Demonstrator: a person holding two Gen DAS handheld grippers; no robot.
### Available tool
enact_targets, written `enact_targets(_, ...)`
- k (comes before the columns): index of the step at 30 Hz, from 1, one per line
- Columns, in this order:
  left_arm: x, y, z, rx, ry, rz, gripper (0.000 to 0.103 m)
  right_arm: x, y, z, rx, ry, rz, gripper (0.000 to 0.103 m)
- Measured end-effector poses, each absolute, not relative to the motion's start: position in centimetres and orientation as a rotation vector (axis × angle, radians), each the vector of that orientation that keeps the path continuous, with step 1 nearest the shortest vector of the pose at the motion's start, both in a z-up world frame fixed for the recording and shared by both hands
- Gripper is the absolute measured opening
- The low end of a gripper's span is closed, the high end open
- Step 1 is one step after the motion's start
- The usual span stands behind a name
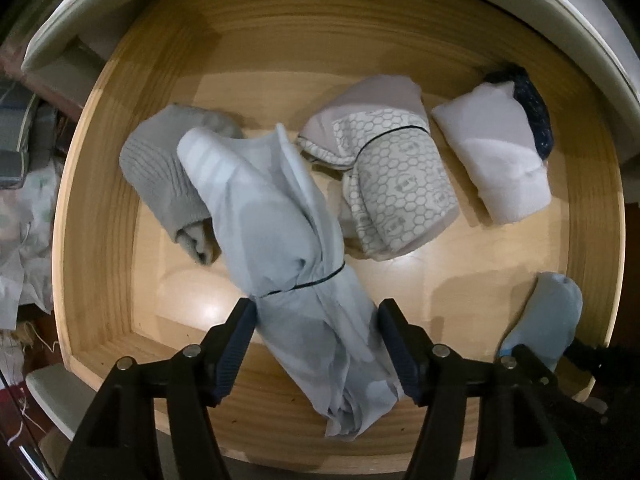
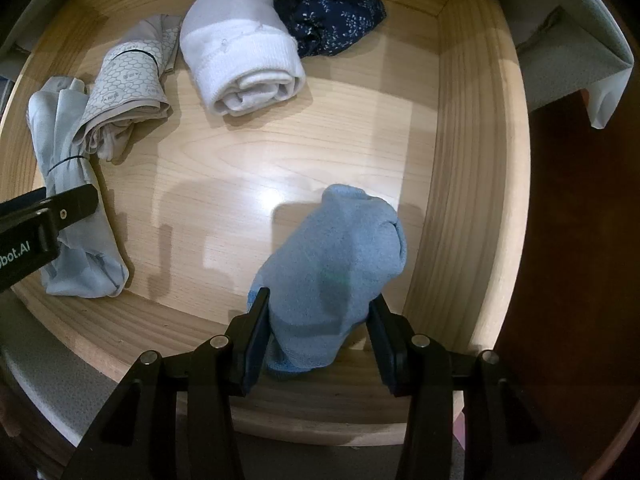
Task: Take underwear out of drawer
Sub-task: 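Grasp the pale blue rolled garment with the left tool, then lift the pale blue garment into the white box while the right tool holds the sock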
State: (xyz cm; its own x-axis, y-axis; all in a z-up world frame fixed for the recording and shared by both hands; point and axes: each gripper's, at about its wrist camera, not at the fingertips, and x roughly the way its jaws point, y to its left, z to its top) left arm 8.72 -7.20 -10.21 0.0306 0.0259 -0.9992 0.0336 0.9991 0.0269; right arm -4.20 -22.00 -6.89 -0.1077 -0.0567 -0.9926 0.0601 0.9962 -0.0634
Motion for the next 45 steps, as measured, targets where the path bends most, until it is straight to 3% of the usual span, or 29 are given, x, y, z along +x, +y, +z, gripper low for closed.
enact_targets(7,7.9,-6.4,-10.3,-0.013,1.54,0.02,0.065,-4.3,-21.9,-6.5,0.002,1.672,-0.1,0.044)
enact_targets(19,8.3,-7.2,-9.6,0.062,1.534,-0.046,0.029,-4.2,-21.7,-6.4,0.001,1.665,-0.1,0.044)
enact_targets(25,8.0,-7.0,-8.2,0.06,1.521,-0.103,0.018,-4.2,-21.8,-6.4,0.0,1.659,-0.105,0.044)
enact_targets(45,6.8,-3.7,-2.1,0.099,1.4,-0.204,0.014,-3.8,-22.0,-6.5,-0.005,1.652,-0.113,0.045)
